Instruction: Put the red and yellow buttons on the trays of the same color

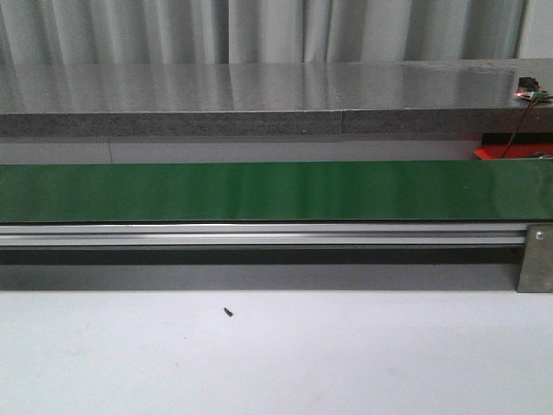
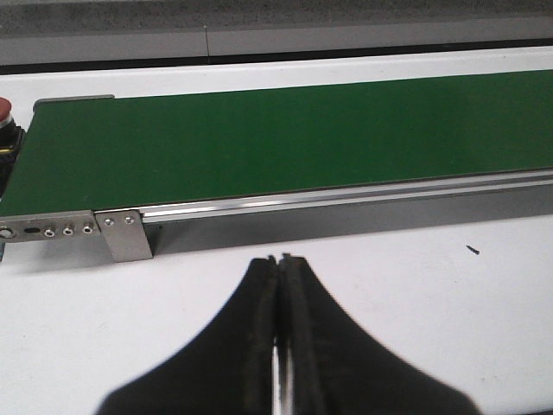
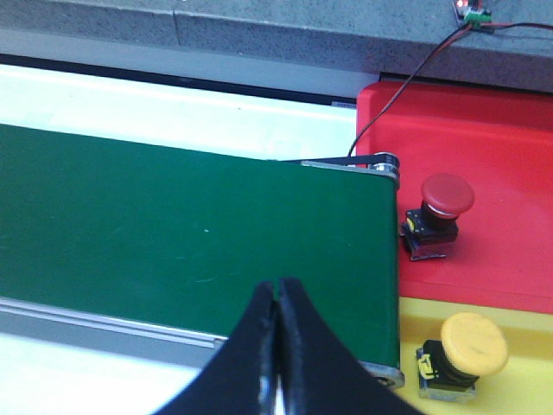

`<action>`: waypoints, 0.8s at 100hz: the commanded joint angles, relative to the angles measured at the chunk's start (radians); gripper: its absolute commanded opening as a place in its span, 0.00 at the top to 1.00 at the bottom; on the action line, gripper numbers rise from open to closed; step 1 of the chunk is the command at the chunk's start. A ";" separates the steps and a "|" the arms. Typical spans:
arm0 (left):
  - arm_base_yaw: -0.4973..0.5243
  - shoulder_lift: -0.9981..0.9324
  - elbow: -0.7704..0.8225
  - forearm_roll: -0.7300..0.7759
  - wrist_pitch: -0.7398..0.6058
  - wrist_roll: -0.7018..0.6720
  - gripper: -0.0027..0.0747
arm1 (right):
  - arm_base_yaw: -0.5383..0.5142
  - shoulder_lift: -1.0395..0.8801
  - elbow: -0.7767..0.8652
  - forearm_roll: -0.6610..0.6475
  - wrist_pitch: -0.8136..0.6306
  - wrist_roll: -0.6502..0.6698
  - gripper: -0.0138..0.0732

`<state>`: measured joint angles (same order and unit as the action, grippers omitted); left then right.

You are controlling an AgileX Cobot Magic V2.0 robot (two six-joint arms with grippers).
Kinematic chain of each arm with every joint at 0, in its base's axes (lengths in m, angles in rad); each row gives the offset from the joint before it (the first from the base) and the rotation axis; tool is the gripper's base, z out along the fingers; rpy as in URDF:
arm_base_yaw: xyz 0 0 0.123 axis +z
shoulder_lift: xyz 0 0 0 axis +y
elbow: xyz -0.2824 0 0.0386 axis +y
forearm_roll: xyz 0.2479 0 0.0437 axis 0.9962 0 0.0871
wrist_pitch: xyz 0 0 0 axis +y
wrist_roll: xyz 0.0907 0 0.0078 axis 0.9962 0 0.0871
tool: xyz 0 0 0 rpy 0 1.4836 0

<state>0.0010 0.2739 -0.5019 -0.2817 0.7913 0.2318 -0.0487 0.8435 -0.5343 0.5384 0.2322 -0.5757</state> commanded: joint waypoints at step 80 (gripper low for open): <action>0.024 0.232 -0.189 0.188 -0.109 -0.216 0.99 | 0.002 -0.243 0.040 0.018 0.014 -0.005 0.92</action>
<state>0.0218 0.4324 -0.6239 -0.1117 0.7802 0.0579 -0.0471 0.6042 -0.4689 0.5384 0.3063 -0.5757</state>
